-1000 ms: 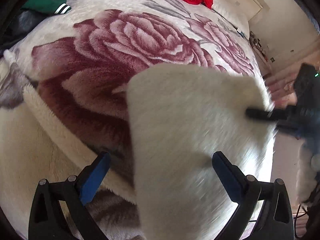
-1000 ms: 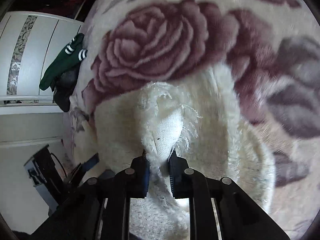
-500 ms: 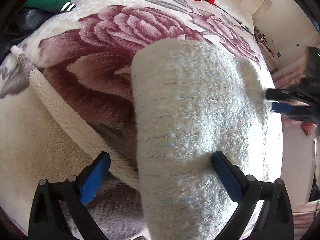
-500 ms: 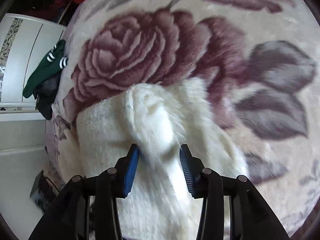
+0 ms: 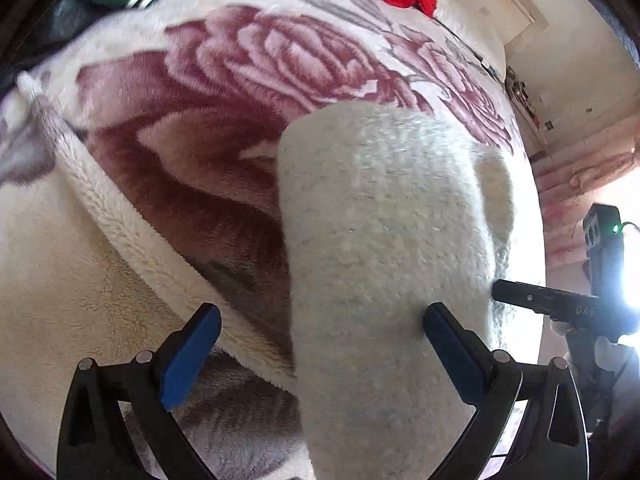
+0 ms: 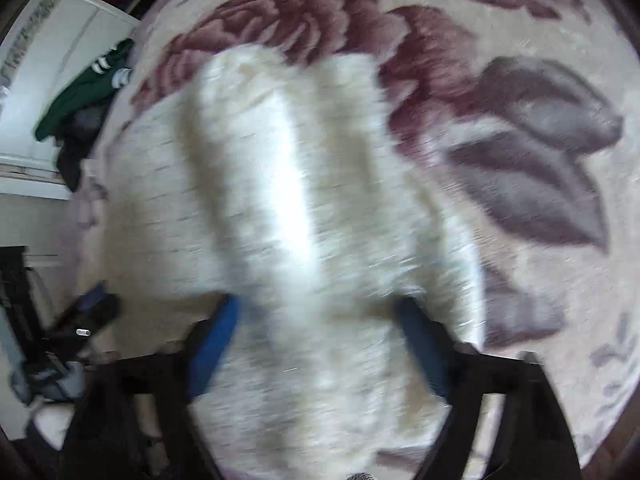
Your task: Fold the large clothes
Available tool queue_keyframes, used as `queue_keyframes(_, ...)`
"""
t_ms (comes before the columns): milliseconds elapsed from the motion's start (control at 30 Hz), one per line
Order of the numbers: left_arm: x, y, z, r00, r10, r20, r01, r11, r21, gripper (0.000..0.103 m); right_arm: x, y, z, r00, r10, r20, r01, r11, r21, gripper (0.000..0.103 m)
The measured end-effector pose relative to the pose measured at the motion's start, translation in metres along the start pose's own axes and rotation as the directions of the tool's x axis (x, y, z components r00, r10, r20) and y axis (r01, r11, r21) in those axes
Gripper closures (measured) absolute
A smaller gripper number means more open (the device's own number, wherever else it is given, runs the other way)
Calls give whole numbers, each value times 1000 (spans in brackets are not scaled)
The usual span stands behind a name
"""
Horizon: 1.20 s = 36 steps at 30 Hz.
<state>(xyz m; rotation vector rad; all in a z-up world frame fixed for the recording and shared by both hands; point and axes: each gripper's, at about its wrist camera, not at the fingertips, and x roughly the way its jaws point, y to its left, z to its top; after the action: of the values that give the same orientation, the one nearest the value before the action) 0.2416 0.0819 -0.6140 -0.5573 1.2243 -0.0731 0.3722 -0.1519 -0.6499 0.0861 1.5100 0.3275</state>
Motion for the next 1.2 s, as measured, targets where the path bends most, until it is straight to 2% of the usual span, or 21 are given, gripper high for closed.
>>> queue_keyframes(33,4,3,1,1000,-26,-10,26,1000,-17,0,2,-4,2,1000,-10,3,10,1000,-6,5)
queue_keyframes(67,10,8,2,998,-62,-25,61,997,-43,0,7,-10,5,1000,25,-6,-25,1000,3,1)
queue_keyframes(133,22,16,4,988,-148,-52,143,985,-98,0,15,-21,10,996,91,-18,-90,996,23,0)
queue_keyframes(200,32,23,6,972,-227,-57,218,967,-135,0,27,-29,17,988,146,-42,-146,989,-9,0)
queue_keyframes(300,34,21,7,961,-272,-37,266,956,-125,3,34,-43,25,972,220,-78,-224,973,-51,0)
queue_keyframes(333,33,18,8,958,-287,-21,283,953,-110,11,33,-47,27,968,234,-87,-239,969,-62,0)
queue_keyframes(367,34,16,8,950,-312,-13,309,945,-109,24,30,-52,28,965,248,-87,-254,965,-71,0)
queue_keyframes(533,32,13,10,940,-341,2,339,935,-109,33,32,-72,22,949,302,-85,-307,950,-51,0)
queue_keyframes(633,31,14,11,938,-347,-1,345,933,-105,34,33,-87,13,935,343,-92,-348,937,-33,0)
queue_keyframes(833,33,19,13,928,-372,-17,367,921,-129,32,37,-98,16,927,350,-132,-359,932,-50,0)
queue_keyframes(933,33,21,12,925,-381,-5,376,915,-150,31,51,-106,16,899,420,-126,-421,907,26,0)
queue_keyframes(1133,28,20,14,922,-387,0,382,911,-153,31,43,-114,10,841,512,-172,-496,859,129,1)
queue_keyframes(1200,27,20,18,920,-391,-6,386,910,-150,31,40,-110,0,820,546,-175,-522,837,165,12)
